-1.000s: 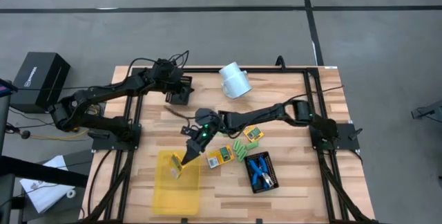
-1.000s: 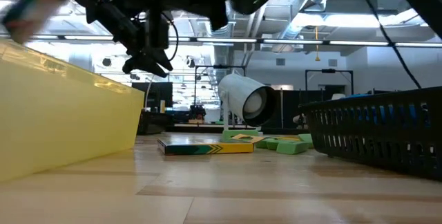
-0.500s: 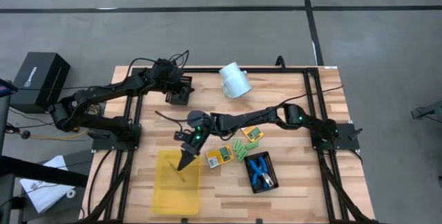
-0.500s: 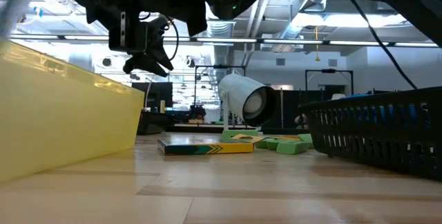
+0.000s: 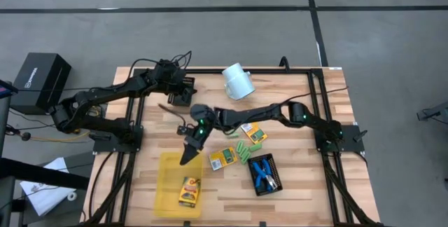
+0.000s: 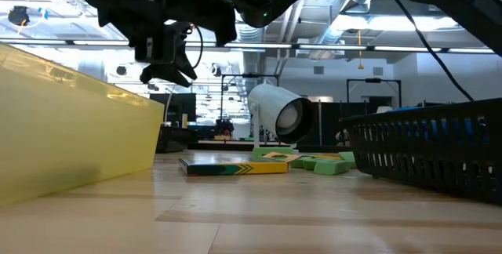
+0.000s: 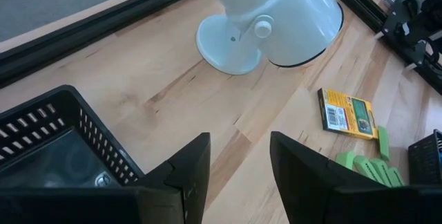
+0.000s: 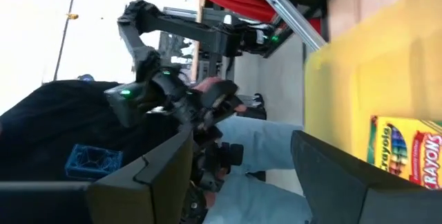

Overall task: Pick & Place School Supplies
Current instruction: Put the yellow crayon box into the yellow bin

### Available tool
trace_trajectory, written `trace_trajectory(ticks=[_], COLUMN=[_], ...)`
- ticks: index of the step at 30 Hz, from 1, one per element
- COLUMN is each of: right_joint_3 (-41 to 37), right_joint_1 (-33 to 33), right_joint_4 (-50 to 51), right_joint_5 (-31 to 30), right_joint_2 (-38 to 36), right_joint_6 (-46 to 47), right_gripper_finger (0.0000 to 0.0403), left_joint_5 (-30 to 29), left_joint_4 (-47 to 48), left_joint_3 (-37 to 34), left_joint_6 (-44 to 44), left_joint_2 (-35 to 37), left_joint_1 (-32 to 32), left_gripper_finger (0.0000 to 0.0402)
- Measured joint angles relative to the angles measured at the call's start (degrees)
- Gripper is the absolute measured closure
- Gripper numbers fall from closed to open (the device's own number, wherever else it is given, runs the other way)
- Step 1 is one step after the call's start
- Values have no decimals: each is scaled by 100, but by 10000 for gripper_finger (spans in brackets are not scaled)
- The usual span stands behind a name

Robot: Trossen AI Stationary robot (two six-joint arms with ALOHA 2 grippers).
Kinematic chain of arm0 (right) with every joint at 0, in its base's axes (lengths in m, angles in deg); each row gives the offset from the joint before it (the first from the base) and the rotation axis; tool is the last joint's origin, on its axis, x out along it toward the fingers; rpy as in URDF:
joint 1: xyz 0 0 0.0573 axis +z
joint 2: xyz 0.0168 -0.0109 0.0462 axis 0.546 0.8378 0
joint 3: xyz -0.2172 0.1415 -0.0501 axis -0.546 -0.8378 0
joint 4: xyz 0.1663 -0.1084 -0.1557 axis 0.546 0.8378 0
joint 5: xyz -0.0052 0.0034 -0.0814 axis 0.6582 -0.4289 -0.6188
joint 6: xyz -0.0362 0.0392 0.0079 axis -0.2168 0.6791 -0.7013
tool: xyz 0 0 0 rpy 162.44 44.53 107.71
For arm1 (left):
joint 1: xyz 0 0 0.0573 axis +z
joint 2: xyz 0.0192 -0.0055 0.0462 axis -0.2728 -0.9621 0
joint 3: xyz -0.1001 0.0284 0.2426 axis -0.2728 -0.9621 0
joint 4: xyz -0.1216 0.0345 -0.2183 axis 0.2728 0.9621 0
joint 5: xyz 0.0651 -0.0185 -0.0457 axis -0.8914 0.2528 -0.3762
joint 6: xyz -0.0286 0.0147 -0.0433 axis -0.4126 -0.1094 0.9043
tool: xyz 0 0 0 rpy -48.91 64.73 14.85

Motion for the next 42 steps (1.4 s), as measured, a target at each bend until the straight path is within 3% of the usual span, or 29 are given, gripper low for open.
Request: trace_trajectory(ticks=[6,14,17,20,25,28,32,37,42], right_joint_3=[2,2,2,4,-231,-1127,-3140,-5779,-7592], right_joint_1=[-326,-830,-971,-1009,-937,-945,-952,-948,-951], right_joint_4=[670,5163,6633,7919,9500,9600,8844,7181,5370], right_joint_5=[189,-437,-1132,-2209,-4290,-4629,-4733,-4735,-4836], right_joint_2=[-548,-1922,-2469,-2972,-3609,-4175,-5322,-6986,-8297], right_joint_6=[-507,-3806,-4748,-5381,-5490,-4986,-3945,-2166,-484], right_gripper_finger=[200,257,270,277,277,274,273,276,272], left_joint_5=[13,43,191,346,523,634,638,640,651], left_joint_4=[0,-5,-71,-137,-186,-197,-199,-201,-214], left_joint_3=[0,0,0,0,0,0,0,0,0], left_joint_6=[4,-139,-200,-302,-302,-264,-233,-104,-78], left_joint_2=[0,0,0,0,0,0,0,0,0], left_joint_1=[0,0,0,-62,-222,-381,-614,-779,-791], left_gripper_finger=[257,257,257,257,257,257,257,257,257])
